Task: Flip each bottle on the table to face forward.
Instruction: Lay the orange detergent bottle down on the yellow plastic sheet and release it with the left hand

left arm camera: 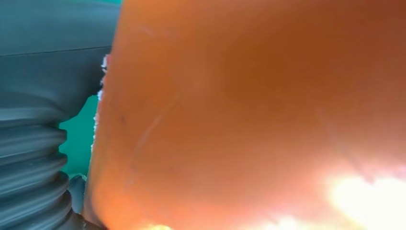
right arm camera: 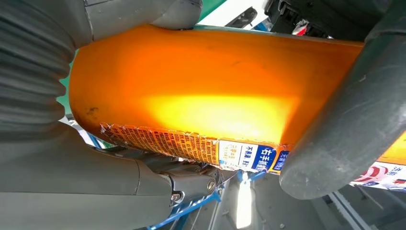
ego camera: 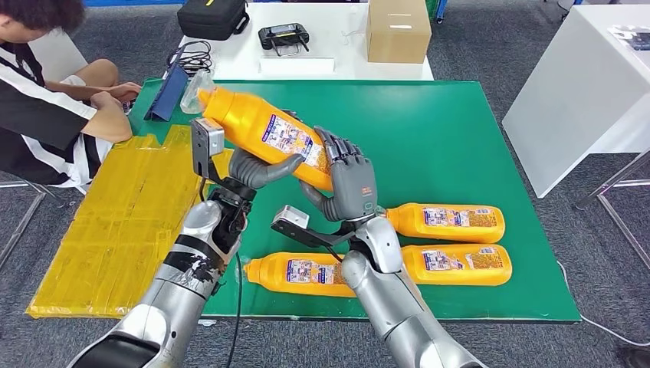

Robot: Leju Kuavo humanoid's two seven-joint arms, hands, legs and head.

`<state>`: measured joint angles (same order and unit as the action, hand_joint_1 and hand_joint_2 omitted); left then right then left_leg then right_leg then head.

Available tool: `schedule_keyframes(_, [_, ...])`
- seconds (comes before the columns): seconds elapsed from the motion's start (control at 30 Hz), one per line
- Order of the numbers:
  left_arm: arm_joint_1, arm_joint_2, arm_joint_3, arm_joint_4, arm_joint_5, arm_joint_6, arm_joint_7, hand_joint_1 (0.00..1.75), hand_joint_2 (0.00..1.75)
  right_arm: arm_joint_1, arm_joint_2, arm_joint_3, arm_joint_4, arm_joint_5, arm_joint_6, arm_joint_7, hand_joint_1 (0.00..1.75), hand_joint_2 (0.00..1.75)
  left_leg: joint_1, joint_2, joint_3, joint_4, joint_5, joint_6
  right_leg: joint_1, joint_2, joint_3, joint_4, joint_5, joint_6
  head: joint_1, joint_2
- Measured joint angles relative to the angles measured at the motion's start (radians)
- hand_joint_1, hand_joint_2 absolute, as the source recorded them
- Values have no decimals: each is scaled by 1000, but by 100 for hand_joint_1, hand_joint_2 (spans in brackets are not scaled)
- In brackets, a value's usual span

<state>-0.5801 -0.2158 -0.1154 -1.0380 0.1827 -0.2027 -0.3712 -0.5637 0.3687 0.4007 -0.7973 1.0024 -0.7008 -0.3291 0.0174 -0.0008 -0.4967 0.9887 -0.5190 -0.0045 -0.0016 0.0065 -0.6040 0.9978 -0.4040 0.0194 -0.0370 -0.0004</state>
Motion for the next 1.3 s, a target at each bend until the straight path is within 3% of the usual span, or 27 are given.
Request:
schedule_keyframes(0.13, [4,-3,12,0,-2,25,-1,175,175,-1,0,0,0,6,0,5,170,175,0,0,0,0,0,0,0,0,0,0,0,0,0,0])
schedule_keyframes(0.23, [12,-9,15,-10,-37,84,-11,175,175,0,0,-2,-4,2,0,7,85,175,0,0,0,0,0,0,0,0,0,0,0,0,0,0])
schedule_keyframes(0.27, [15,-12,15,-16,-57,111,-15,175,175,2,0,-3,-8,-5,0,6,46,175,0,0,0,0,0,0,0,0,0,0,0,0,0,0])
schedule_keyframes(0.37, [16,-19,18,-36,-111,194,-22,175,175,15,0,0,-26,-32,0,-13,0,175,0,1,0,0,0,0,0,1,0,0,0,0,1,0])
schedule_keyframes(0.6, [-28,-3,63,-49,-422,484,-7,175,175,96,6,12,-143,-109,42,-55,0,175,1,-2,-1,0,0,0,1,-2,-1,0,0,0,0,0])
schedule_keyframes(0.9, [-72,21,115,-14,-588,571,33,175,175,148,6,25,-273,-161,72,-80,0,175,0,-1,-1,0,0,0,0,0,-1,0,0,0,0,0])
schedule_keyframes(1.17, [-158,85,205,176,-1019,778,131,175,175,213,-9,82,-442,-207,101,-91,0,175,1,0,-1,0,0,0,0,0,-2,0,0,0,0,0])
schedule_keyframes(1.3, [-174,122,221,266,-1314,875,253,175,175,227,-16,113,-502,-221,98,-91,0,175,1,1,-1,0,0,0,0,0,-1,0,0,0,0,0])
